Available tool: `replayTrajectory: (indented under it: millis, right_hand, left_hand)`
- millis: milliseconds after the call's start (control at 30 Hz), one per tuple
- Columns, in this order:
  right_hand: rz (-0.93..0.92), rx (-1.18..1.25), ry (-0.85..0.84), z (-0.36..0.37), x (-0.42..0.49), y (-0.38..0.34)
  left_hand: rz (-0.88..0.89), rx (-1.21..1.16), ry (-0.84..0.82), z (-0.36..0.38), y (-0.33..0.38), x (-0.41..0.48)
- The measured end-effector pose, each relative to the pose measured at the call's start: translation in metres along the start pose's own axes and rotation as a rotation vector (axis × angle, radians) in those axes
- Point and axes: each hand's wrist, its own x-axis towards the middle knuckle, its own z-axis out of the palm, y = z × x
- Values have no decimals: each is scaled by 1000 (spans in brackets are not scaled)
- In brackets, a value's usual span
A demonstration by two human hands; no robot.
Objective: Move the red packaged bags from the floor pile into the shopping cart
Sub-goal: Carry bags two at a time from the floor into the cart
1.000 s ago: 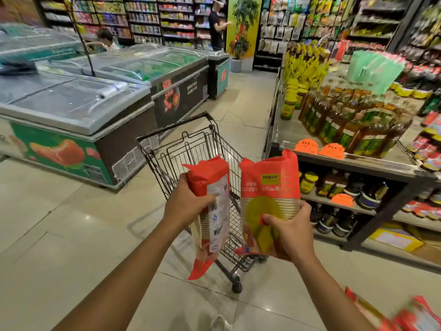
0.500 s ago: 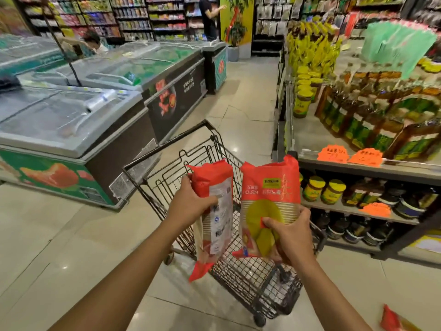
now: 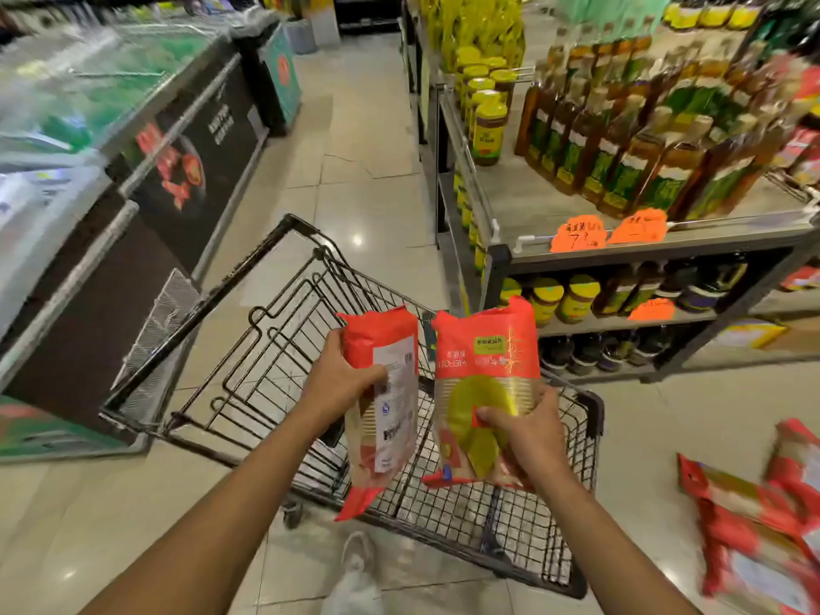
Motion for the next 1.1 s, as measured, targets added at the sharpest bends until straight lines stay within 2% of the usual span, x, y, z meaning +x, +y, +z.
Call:
replayTrajectory:
  millis: [233, 533, 733, 833, 1000, 1100]
  right_hand:
    - [187, 16, 121, 74, 40, 26]
    - [451, 59, 241, 139, 104, 136]
    - [571, 107, 245, 163, 153, 218]
    - [566, 138, 280, 169, 182, 260]
    - [602, 126, 182, 172, 208, 283]
    - [572, 110, 159, 174, 213, 288]
  left_hand:
    - [-58, -15, -255, 6, -55, 122]
    - [-204, -2, -436, 83, -168, 243]
    - [-303, -42, -421, 145, -217, 292]
    - [-313, -64, -415, 173, -236, 315]
    - [-300, -30, -393, 200, -258, 341]
    - [-242, 104, -349, 203, -265, 345]
